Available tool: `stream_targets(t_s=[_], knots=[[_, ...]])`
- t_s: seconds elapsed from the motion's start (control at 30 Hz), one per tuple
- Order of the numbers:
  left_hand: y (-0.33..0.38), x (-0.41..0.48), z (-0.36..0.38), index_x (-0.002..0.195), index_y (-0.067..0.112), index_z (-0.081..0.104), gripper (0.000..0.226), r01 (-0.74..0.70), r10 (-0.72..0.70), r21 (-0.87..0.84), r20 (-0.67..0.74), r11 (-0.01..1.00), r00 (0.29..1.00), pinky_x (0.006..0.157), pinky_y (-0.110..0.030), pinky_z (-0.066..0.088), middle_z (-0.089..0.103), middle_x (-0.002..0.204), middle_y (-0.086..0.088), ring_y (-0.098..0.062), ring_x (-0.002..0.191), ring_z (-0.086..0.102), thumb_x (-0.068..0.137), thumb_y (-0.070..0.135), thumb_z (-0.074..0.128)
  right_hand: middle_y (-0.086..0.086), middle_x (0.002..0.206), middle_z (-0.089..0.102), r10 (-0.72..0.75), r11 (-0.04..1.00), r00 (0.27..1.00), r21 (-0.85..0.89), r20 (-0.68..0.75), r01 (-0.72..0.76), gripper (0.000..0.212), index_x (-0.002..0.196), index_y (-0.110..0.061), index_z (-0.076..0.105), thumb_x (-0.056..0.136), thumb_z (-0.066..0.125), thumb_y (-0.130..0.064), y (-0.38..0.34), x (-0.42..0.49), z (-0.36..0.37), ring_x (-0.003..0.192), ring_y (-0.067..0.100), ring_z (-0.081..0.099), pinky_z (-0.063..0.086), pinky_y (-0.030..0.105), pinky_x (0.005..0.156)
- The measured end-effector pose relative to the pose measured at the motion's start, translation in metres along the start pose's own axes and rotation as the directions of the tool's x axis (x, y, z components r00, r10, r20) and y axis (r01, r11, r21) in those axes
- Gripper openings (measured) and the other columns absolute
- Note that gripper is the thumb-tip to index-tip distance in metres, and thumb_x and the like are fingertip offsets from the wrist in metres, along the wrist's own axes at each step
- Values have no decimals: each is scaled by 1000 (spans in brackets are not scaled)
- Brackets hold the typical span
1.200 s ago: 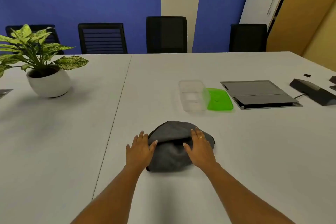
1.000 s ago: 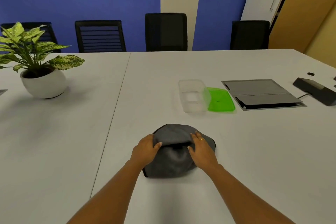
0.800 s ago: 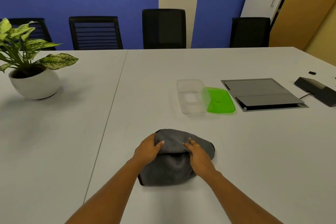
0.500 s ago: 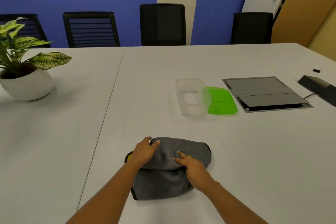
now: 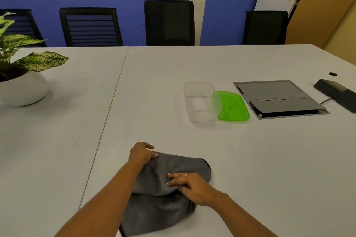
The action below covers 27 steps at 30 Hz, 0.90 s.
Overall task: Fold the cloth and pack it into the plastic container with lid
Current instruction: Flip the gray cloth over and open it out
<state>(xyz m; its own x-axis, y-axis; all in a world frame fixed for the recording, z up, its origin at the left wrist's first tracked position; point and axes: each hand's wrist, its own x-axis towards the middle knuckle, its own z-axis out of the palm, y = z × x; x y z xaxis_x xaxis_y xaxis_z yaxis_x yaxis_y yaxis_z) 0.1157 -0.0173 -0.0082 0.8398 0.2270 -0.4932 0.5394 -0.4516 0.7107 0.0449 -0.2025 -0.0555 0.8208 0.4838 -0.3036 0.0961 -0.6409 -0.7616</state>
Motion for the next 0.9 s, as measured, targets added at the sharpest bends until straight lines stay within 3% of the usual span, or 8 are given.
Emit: stream_targets(t_s=[0.07,0.13,0.23,0.33,0.53,0.63,0.77,0.9], knots=[[-3,2,-4,112,7,63,35,-20,20,-22,-29,1000,999,97,-35,44,62,122,-17,-30,112,56,79,-4,66,-23,122,56,25,994,994,108,-104,-14,35,113,-27,66,84,58,-45,0,-3,-3,118,-2,50,38,22,107],[-6,3,-8,114,9,63,37,-50,47,-45,-64,998,997,99,-37,43,61,124,-16,-31,115,55,81,-8,61,-19,103,66,122,950,929,312,-350,-7,44,94,-33,70,68,56,-65,3,-6,-7,98,-7,60,49,24,96],[-16,7,-12,119,10,60,43,-60,52,-67,-112,996,992,103,-39,42,59,129,-15,-31,119,53,83,-13,55,-2,109,63,363,893,734,440,-574,-97,27,99,-29,62,79,59,-47,15,-2,-14,99,1,59,49,26,95],[-27,9,-15,121,10,57,46,-38,38,-3,-131,999,991,102,-42,42,59,127,-15,-32,117,54,82,-14,51,12,148,34,490,862,775,354,-398,-363,62,141,-9,31,90,55,-34,34,8,-17,136,26,33,31,39,113],[-17,6,-7,124,22,54,44,-106,218,431,-221,896,951,102,-44,35,53,133,-6,-26,122,49,86,0,51,12,154,20,532,812,796,440,-288,-383,67,147,-10,10,95,47,-28,23,33,-28,141,29,23,25,41,116],[-4,3,-1,126,23,51,38,-219,376,581,-162,784,912,103,-41,36,47,139,-3,-22,126,45,90,12,53,12,151,27,544,797,799,456,-255,-397,60,145,-9,19,94,49,-21,19,39,-33,137,30,31,31,40,113],[8,4,7,128,25,48,39,-463,532,534,30,707,847,110,-35,32,44,143,1,-19,132,39,90,20,56,12,129,55,463,847,842,418,-278,-328,34,127,-7,49,93,49,-13,5,38,-39,111,25,54,46,34,97],[23,4,10,142,24,32,63,-685,570,535,396,494,720,117,-37,19,31,152,3,-18,144,20,86,24,61,7,107,65,251,950,901,267,-352,-160,24,111,-10,61,90,56,-19,-15,35,-50,96,21,60,51,30,87]])
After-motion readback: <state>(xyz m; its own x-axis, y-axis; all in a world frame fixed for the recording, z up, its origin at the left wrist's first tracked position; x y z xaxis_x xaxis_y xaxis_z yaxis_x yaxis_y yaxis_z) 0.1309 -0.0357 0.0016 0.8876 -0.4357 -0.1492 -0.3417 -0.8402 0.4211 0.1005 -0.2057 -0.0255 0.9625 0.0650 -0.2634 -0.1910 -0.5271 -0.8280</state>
